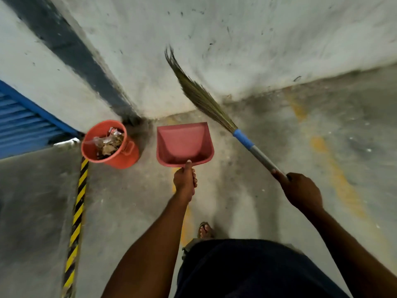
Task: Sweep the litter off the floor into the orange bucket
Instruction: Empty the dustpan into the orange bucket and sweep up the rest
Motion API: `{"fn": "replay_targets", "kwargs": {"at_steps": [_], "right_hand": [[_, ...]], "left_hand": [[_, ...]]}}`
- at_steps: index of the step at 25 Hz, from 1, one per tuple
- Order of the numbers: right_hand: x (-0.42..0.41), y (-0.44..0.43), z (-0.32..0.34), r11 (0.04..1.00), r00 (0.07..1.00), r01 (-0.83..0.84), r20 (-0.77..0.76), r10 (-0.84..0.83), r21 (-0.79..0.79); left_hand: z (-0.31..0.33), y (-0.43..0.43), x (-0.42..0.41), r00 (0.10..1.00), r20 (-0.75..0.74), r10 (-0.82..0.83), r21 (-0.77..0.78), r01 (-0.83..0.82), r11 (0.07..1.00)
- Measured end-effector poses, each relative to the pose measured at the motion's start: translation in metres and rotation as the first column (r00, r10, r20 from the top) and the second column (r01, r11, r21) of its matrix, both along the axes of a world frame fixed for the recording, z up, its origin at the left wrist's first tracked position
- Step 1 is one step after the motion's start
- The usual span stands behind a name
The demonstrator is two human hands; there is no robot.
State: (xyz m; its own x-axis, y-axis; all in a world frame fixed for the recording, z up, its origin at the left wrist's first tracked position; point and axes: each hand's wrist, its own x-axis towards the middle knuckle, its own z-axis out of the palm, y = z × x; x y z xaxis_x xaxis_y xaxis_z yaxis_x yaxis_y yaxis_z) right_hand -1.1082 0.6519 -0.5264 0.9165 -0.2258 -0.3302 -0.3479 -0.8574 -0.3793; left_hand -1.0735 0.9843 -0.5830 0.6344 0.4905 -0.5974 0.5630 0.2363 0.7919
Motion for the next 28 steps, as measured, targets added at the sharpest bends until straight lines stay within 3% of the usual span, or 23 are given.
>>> {"fn": "replay_targets", "kwargs": {"at_steps": [12,19,28], "right_hand": [[-0.146,-0.306,0.025,0.932,0.932,0.361,0.020,-0.361,0.012],[-0.195,-0.420,0.016,0.769,0.770,0.636,0.011,-0.638,0.066],[-0.174,-0.585,0.019,0.555,0.554,0.829,0.033,-0.832,0.065]], "left_hand": [[0.014,-0.357,-0.040,0.928,0.057,-0.367,-0.033,0.369,0.929],[0.026,-0.525,-0.011,0.759,0.032,-0.651,0.065,0.648,0.759],[0.008,-0.761,0.063,0.544,0.003,-0.839,0.033,0.839,0.544]]}}
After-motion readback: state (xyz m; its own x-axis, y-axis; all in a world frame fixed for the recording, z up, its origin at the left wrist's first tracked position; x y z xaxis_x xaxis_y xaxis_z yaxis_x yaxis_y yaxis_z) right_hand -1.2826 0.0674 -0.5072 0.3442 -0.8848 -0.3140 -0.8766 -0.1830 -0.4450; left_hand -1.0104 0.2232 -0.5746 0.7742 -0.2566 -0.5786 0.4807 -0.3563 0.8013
